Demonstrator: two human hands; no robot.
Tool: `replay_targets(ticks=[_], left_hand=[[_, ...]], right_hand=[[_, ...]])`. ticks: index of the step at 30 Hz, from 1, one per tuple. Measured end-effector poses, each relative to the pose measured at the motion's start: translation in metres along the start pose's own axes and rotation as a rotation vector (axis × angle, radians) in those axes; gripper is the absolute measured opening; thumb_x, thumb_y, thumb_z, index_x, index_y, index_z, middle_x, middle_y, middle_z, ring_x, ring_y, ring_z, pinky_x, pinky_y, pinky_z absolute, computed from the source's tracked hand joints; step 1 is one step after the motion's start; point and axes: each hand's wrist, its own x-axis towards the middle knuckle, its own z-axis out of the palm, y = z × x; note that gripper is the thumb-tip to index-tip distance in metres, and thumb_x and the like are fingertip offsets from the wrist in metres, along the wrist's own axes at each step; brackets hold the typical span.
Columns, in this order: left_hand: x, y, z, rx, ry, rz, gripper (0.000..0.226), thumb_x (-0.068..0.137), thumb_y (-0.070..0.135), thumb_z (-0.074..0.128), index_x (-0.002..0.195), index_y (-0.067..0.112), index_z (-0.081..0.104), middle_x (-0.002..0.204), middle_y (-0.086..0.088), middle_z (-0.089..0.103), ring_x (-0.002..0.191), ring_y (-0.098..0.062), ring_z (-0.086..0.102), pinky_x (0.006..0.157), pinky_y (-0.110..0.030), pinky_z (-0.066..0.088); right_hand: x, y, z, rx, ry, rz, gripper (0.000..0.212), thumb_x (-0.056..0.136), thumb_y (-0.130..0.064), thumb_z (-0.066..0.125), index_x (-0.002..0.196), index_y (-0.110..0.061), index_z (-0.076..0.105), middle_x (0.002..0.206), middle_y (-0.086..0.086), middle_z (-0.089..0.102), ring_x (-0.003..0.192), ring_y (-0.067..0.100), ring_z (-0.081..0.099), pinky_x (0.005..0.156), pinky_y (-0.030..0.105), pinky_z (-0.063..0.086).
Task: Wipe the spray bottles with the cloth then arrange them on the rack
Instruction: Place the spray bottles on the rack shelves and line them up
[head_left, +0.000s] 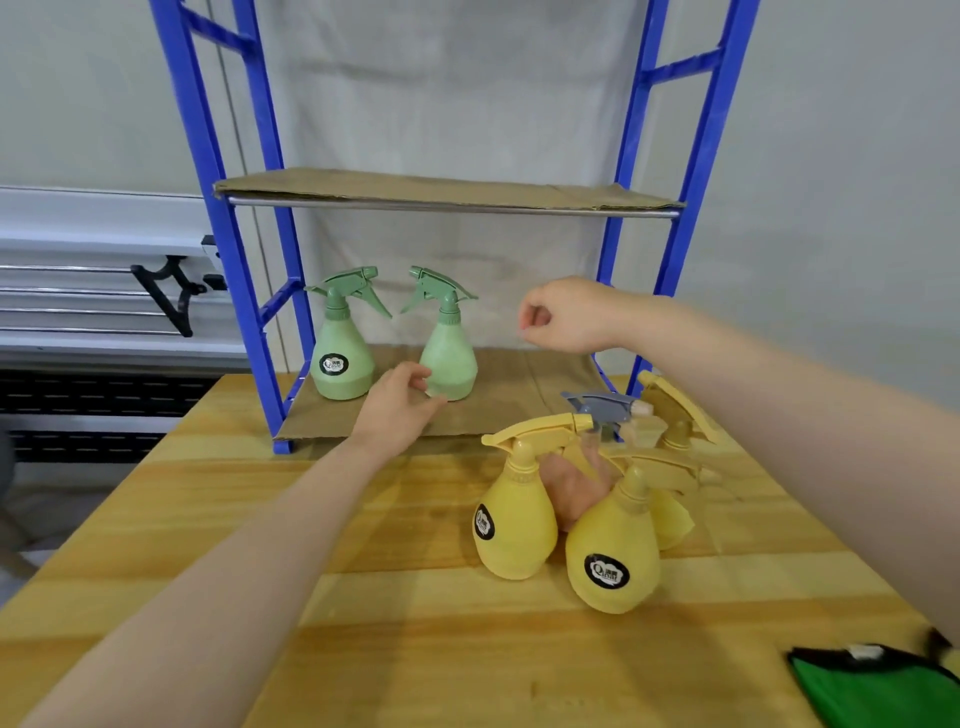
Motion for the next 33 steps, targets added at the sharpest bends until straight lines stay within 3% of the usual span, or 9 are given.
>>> replay_targets(ticks=[4,8,13,17,25,27,30,33], left_hand=[[-0.019,0.015,0.005,-0.128,-0.164,0.008,0.021,0.088,0.03,0.069,0.107,0.021,0.065,0.097,0.008,0.065,0.089,-0.009,0.059,0.072,-0.014,0.042],[-0.034,0.032,0.015,-0.261,-0.37,-0.001,0.018,0.09,0.025,0.067,0.108,0.022,0.066,0.107,0.006,0.068,0.102,-0.01,0.062,0.08,-0.016,0.045],[-0.047,0.053,0.021,-0.363,-0.648,-0.019,0.025,0.094,0.006,0.056,0.114,0.018,0.063,0.1,0.011,0.068,0.088,0.004,0.064,0.071,-0.008,0.048],[-0.048,0.053,0.029,-0.408,-0.77,-0.061,0.023,0.095,0.011,0.058,0.113,0.024,0.063,0.114,0.004,0.069,0.104,-0.007,0.064,0.083,-0.019,0.05],[-0.043,0.066,0.041,-0.285,-0.808,-0.015,0.011,0.091,0.02,0.065,0.102,0.024,0.062,0.1,0.009,0.065,0.091,-0.002,0.06,0.073,-0.01,0.049],[-0.038,0.068,0.04,-0.27,-0.757,0.087,0.02,0.09,0.019,0.068,0.106,0.026,0.059,0.101,0.011,0.063,0.094,-0.005,0.059,0.079,-0.015,0.049],[-0.025,0.069,0.042,-0.186,-0.65,0.24,0.046,0.087,0.018,0.07,0.13,0.02,0.053,0.123,0.009,0.059,0.113,-0.007,0.056,0.095,-0.021,0.046],[-0.012,0.065,0.049,-0.238,-0.591,0.236,0.056,0.084,0.014,0.071,0.136,0.016,0.049,0.132,0.001,0.057,0.121,-0.014,0.057,0.101,-0.028,0.047]], right_hand=[[-0.032,0.005,-0.005,0.057,-0.058,0.019,0.021,0.096,-0.03,0.057,0.109,-0.018,0.068,0.107,-0.004,0.067,0.099,0.015,0.06,0.08,0.024,0.045],[-0.057,0.012,-0.004,0.09,-0.081,0.029,0.018,0.092,-0.04,0.063,0.103,-0.026,0.066,0.101,-0.01,0.066,0.092,0.01,0.06,0.072,0.022,0.046],[-0.079,0.018,-0.003,-0.071,-0.251,0.104,0.046,0.086,-0.045,0.068,0.126,-0.023,0.057,0.116,-0.006,0.063,0.104,0.016,0.06,0.089,0.033,0.052],[-0.087,0.018,0.006,-0.078,-0.234,0.088,0.051,0.084,-0.044,0.07,0.127,-0.024,0.055,0.115,-0.005,0.063,0.102,0.019,0.06,0.086,0.036,0.054],[-0.078,0.022,0.02,-0.065,-0.056,0.091,0.023,0.087,-0.032,0.066,0.109,-0.025,0.064,0.102,-0.004,0.063,0.09,0.017,0.059,0.078,0.037,0.056],[-0.074,0.023,0.017,-0.056,-0.026,0.089,0.023,0.088,-0.032,0.064,0.11,-0.025,0.063,0.102,-0.004,0.062,0.09,0.017,0.06,0.078,0.037,0.056],[-0.067,0.026,0.006,-0.031,0.01,0.087,0.024,0.089,-0.029,0.064,0.111,-0.022,0.061,0.103,-0.002,0.061,0.094,0.019,0.06,0.076,0.033,0.054],[-0.057,0.028,-0.003,-0.032,0.046,0.088,0.024,0.09,-0.026,0.062,0.113,-0.02,0.062,0.106,-0.001,0.062,0.097,0.02,0.058,0.074,0.033,0.051]])
